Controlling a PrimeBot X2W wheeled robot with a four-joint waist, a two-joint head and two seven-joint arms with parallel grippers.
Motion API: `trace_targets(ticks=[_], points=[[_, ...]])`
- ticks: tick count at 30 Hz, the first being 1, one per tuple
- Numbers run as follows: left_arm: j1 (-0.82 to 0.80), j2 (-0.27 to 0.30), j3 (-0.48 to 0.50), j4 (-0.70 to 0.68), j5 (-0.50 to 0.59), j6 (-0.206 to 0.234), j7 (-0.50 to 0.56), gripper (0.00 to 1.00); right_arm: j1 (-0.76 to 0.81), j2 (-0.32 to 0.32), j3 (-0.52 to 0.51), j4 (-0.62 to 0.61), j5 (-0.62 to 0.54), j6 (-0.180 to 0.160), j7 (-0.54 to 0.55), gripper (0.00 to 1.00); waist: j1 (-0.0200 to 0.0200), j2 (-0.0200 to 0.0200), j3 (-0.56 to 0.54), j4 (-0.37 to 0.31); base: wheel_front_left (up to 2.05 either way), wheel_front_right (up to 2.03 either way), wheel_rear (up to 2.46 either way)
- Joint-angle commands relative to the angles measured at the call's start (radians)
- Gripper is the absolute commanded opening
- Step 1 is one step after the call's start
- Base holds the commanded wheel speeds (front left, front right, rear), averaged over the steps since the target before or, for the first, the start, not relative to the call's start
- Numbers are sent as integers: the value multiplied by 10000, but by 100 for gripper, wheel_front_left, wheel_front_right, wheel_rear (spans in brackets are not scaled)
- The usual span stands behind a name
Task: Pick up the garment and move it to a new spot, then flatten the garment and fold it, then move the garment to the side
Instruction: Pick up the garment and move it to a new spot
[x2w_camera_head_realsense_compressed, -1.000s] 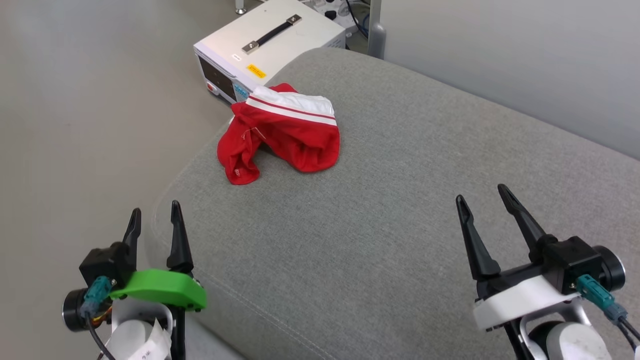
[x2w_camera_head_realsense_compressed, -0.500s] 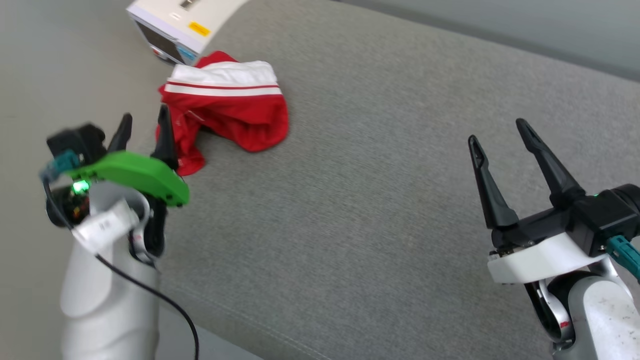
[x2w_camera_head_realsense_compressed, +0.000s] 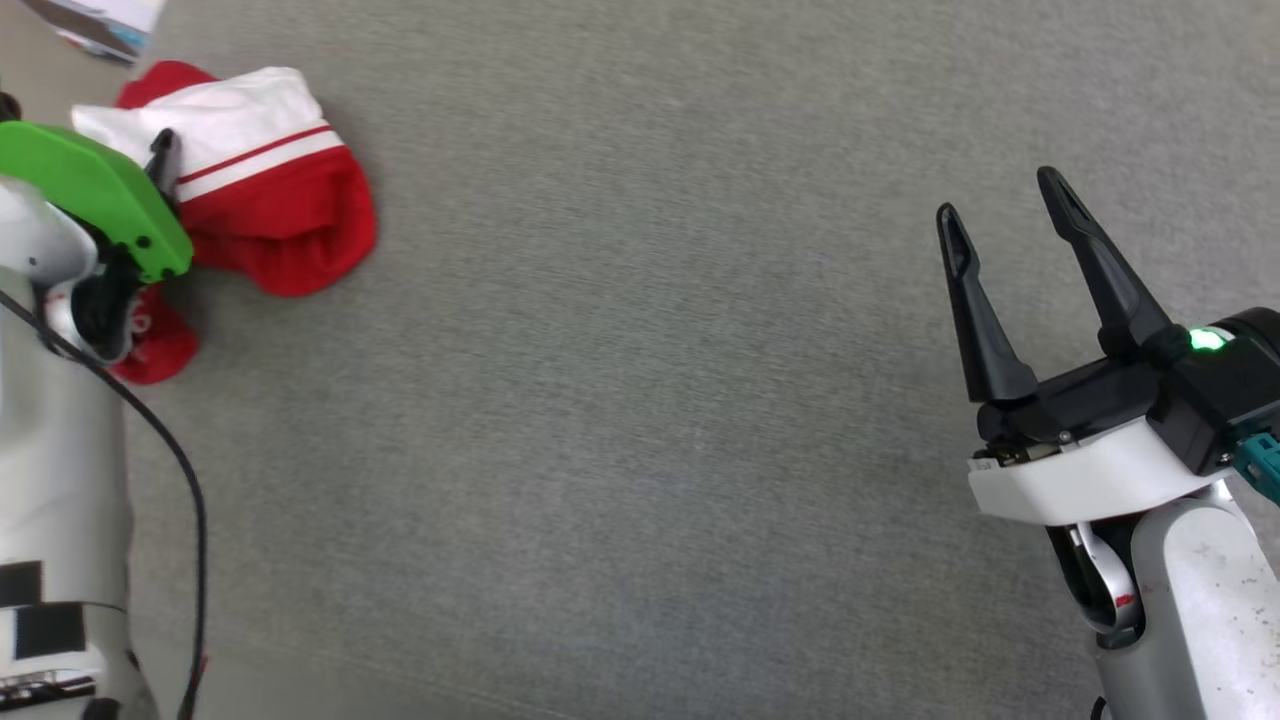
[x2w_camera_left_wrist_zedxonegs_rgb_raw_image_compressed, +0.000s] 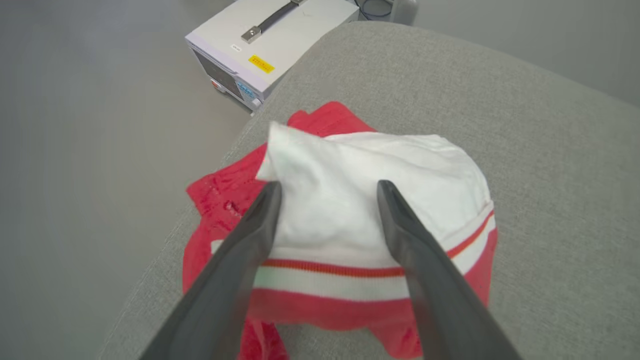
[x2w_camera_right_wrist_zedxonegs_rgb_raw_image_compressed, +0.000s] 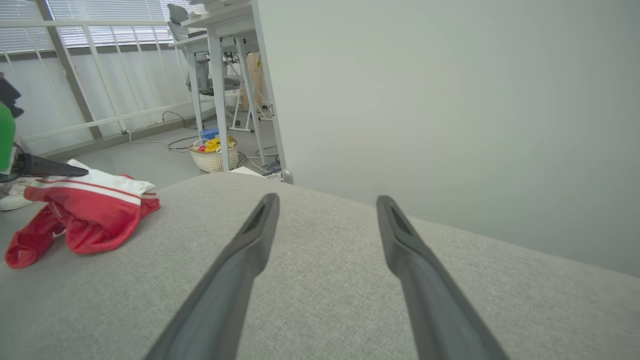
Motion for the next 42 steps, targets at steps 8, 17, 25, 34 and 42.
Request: trace_targets(ticks=[8,17,25,34,42], points=[[-468,781,-125,1410,-396,-233,2544,100,-408,60,62,157,173,-9,-319,100,-2,0,1210,-1344,0,0,0],[191,585,-224,2023,-682,376,4957,0,-444,27,-97,-82,237,-9,-292,100,-2,0,1096,-1513,0,0,0],[660,592,-364,1002,-609,271,4337,0,-400,-64,-279,127,58,-9,-203,100,-2,0,466,-1470,0,0,0],[851,685,-998,-276,341,359,1854,0,235,324,-971,370,-242,-9,-95,100,-2,0,-938,-1438,0,0,0],[802,-17,-1767,-1005,854,313,-8,0,975,662,-1540,453,-371,-9,67,100,-2,0,-1988,-1715,0,0,0]])
